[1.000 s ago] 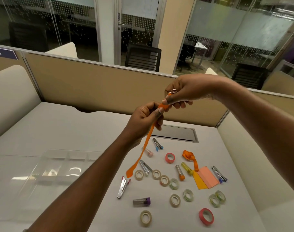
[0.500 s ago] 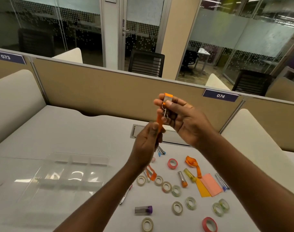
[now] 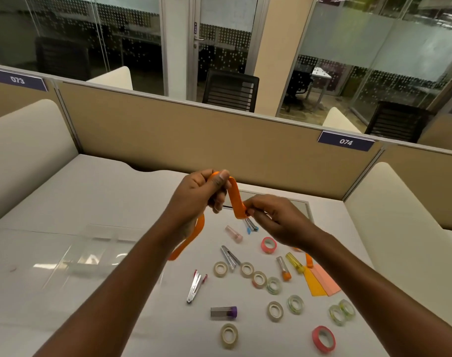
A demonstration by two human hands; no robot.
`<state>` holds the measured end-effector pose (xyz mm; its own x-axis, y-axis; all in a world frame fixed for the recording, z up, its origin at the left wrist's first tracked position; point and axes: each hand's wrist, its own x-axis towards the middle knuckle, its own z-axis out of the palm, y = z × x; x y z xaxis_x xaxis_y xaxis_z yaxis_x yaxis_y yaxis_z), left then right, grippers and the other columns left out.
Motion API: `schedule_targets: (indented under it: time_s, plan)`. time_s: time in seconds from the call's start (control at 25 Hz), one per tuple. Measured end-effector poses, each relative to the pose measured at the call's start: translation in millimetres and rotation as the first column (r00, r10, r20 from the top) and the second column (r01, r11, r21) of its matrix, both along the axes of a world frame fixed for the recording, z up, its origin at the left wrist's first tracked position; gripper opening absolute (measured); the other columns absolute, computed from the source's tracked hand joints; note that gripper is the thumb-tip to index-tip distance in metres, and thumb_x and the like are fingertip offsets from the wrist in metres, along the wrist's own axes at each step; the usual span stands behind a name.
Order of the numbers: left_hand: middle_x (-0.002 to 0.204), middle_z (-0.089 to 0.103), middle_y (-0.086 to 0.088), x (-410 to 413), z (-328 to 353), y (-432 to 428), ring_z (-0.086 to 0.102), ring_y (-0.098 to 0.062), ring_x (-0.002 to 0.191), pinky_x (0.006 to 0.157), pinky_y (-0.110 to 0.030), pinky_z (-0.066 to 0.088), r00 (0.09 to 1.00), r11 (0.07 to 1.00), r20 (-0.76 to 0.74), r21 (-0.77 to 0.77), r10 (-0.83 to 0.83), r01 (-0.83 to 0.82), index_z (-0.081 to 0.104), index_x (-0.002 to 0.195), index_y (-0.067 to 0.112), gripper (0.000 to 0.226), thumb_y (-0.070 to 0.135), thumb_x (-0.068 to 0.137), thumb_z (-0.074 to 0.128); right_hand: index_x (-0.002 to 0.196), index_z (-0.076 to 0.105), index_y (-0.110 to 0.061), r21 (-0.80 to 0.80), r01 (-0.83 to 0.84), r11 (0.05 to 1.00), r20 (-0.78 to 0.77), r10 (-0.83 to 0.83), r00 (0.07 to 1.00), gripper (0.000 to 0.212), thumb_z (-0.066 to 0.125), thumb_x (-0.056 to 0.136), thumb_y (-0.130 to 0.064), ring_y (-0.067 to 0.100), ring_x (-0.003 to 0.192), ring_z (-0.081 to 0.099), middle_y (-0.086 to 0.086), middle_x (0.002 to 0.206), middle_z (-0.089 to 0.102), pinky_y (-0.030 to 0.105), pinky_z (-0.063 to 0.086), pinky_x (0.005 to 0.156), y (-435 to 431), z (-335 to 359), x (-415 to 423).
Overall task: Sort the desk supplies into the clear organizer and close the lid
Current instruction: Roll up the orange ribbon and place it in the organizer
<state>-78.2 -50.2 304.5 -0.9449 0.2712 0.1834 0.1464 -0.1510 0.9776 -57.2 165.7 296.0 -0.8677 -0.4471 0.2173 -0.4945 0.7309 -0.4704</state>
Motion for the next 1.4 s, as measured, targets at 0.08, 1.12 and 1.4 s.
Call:
schedule_targets:
  time_s: [0.08,1.12,1.4]
  plan:
    - [0.062,0.058,-0.005,-5.2,0.0,-8.2,0.053,-0.016,0.057,0.056,-0.028,0.048,0.998,0.997,0.050,-0.064,0.040,-0.037,0.066,0.080,0.011,0.033,0.037,0.097,0.054,0.108,0.069,-0.025,-0.082,0.012,0.997,0.189,0.004,0.982,0.024,0.048,0.101,-0.018,0.007,0.087,0.062,-0.017,0.094,0.068,0.026,0.050,0.075,-3.8,-2.8,10.3]
    - [0.079,0.071,-0.007,41.3,-67.0,23.7,0.069,-0.018,0.074,0.072,-0.030,0.059,1.000,0.997,-0.025,-0.072,0.015,-0.017,0.069,0.105,0.023,0.024,0.021,0.103,0.045,0.116,0.070,-0.007,-0.667,0.536,0.518,0.700,0.189,0.689,0.033,0.057,0.096,-0.030,0.007,0.055,0.049,0.004,0.103,0.075,0.021,0.040,0.053,-43.1,21.1,18.5]
    - [0.103,0.075,0.005,54.8,-77.4,6.1,0.069,-0.009,0.098,0.087,-0.028,0.049,0.911,0.939,0.328,-0.147,-0.249,0.310,0.063,0.112,0.022,0.020,0.027,0.101,0.046,0.124,0.066,-0.016,-0.488,0.404,0.774,0.251,-0.318,0.914,0.027,0.056,0.100,-0.021,0.003,0.063,0.057,-0.010,0.099,0.075,0.021,0.050,0.062,-34.7,-14.0,-4.7]
